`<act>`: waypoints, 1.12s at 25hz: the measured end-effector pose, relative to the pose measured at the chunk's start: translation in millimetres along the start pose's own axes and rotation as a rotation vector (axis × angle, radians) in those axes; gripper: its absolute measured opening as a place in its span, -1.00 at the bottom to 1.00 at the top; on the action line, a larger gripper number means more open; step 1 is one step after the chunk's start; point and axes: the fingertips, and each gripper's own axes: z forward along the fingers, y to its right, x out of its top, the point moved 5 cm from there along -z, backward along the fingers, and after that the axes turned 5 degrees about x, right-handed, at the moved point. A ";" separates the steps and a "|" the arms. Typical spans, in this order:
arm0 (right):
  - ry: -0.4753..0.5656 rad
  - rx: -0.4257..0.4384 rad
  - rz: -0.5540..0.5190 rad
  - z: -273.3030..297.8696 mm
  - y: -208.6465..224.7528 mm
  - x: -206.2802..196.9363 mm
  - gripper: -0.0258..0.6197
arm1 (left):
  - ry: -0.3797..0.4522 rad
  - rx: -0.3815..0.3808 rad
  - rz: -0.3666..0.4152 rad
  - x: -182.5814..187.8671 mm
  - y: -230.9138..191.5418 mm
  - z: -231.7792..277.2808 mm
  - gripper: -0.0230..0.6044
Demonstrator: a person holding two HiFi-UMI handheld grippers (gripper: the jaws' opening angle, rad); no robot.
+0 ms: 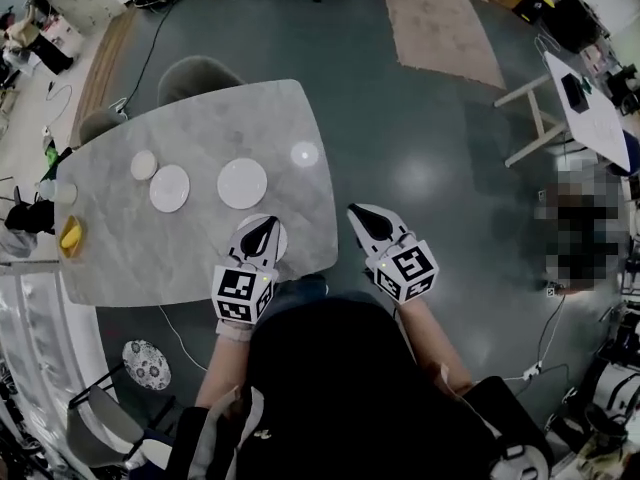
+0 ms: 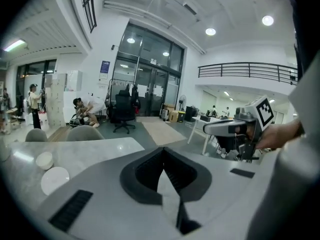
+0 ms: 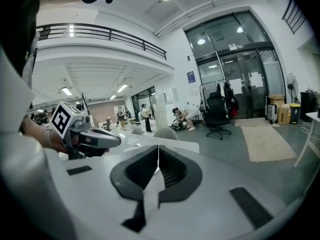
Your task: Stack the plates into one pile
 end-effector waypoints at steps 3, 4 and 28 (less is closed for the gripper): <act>-0.027 0.047 0.003 40.6 8.1 10.2 -0.87 | -0.039 0.037 -0.040 -6.4 -28.4 10.4 -0.90; -0.037 0.064 0.003 54.2 10.5 13.4 -0.87 | -0.049 0.049 -0.056 -8.1 -37.5 13.6 -0.90; -0.409 0.562 -0.103 289.1 52.0 -7.0 -0.87 | -0.215 0.564 -0.479 -91.8 -128.8 56.9 -0.90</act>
